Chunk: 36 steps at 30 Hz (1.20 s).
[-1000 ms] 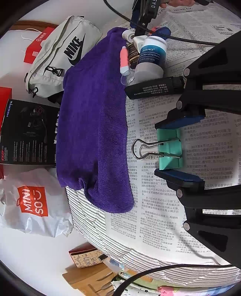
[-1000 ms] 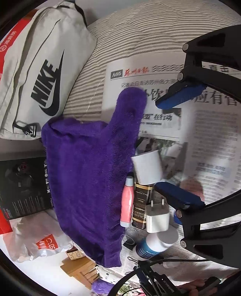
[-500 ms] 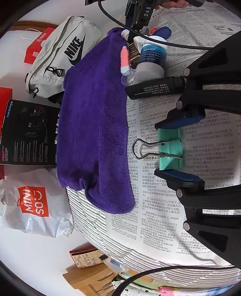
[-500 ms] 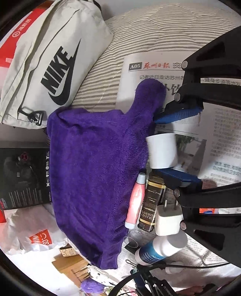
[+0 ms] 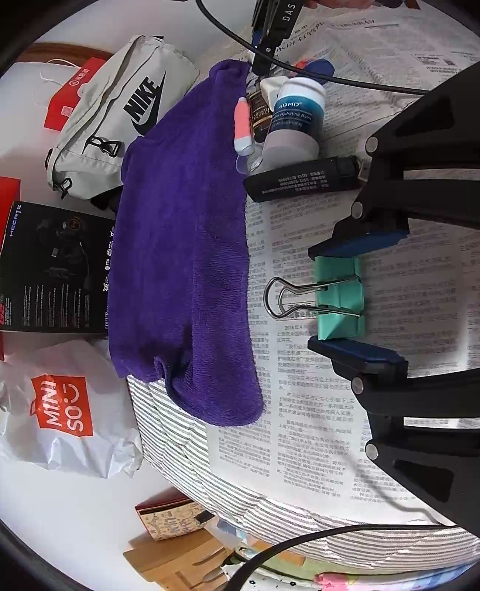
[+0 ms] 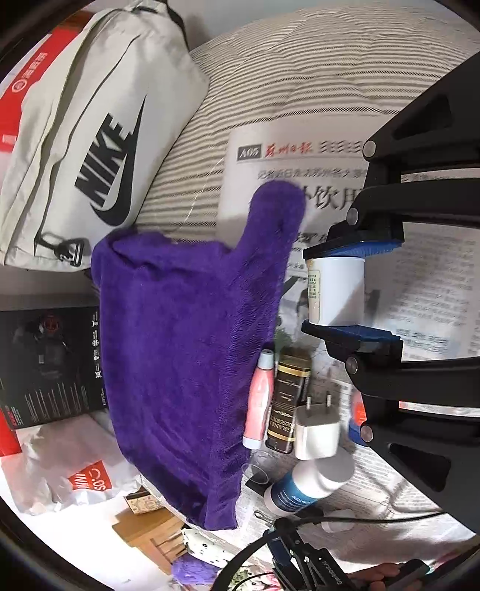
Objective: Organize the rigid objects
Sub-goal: 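Grasp the small white tape roll with the right tool while the left tool lifts the clip, then carry the clip and tape roll onto the purple towel and open both tools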
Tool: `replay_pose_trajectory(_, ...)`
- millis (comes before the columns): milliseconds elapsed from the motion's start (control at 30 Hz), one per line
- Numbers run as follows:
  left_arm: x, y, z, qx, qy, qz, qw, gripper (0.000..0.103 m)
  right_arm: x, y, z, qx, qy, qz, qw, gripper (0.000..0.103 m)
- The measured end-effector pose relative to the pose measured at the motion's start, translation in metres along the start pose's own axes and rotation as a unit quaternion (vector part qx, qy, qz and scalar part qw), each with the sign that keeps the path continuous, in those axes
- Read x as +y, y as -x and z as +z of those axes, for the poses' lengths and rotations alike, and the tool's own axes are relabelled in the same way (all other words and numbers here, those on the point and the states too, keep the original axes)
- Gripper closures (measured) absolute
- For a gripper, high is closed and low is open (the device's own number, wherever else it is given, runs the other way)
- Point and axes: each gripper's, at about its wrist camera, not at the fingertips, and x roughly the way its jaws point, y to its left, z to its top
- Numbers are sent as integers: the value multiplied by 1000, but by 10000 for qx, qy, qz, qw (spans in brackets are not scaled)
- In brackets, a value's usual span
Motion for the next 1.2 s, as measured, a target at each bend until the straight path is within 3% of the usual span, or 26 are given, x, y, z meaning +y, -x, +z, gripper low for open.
replay_pose_trajectory(600,14,51,19,-237,16,46,9997,63,15,35,2,-24,-3,146,9999,72)
replay_pose_trajectory(867,11,69,48,-438,-44,16,9990,63,20,46,25,-117,48,163,9998,72)
replay_pose_trajectory(1200,3,57,94,-468,-240,-83,9986,63,14,44,66,-277,-87,225,9993,72)
